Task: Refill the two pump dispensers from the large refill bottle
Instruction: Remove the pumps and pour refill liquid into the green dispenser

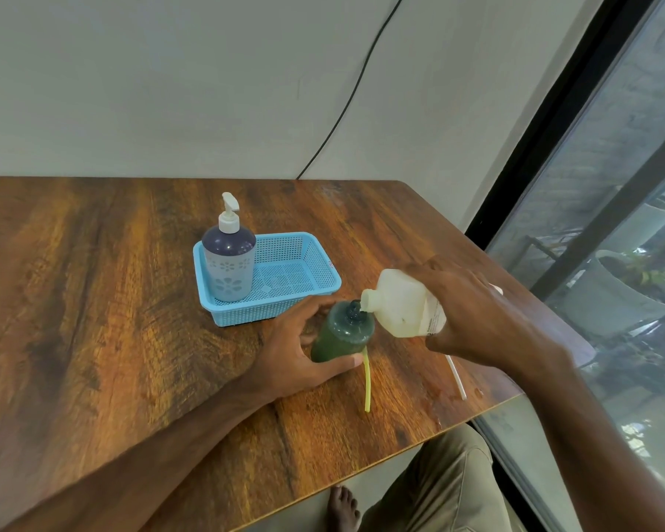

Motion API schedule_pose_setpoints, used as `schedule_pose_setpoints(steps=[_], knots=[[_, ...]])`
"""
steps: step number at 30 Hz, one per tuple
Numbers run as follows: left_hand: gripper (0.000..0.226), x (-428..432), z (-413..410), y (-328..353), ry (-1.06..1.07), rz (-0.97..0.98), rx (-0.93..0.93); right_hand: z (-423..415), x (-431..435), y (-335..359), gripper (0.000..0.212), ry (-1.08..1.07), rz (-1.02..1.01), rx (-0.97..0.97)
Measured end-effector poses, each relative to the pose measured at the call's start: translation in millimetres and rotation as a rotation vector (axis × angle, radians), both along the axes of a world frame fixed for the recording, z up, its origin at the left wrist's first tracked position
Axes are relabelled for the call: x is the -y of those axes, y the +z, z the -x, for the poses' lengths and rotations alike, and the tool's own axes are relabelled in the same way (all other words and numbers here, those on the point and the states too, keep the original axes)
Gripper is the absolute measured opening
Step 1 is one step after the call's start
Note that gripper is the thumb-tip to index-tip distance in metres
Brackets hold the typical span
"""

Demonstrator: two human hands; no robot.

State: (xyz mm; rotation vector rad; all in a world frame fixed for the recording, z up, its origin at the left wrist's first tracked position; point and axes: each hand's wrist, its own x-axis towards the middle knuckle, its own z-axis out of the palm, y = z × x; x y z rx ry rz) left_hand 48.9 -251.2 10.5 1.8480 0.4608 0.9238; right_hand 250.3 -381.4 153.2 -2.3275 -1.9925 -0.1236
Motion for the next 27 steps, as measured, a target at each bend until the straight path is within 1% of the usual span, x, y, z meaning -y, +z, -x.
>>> schedule_pose_setpoints(steps=[14,27], knots=[[0.075,0,1,-1,0.003,0.009,-0.015,-3,-1,-3,0.096,0.006,-0.014,-0.002],[0.073,1,1,2,-0.001,0.001,0.0,-6,0,-10,0.104,0.012,-0.042,-0.021]])
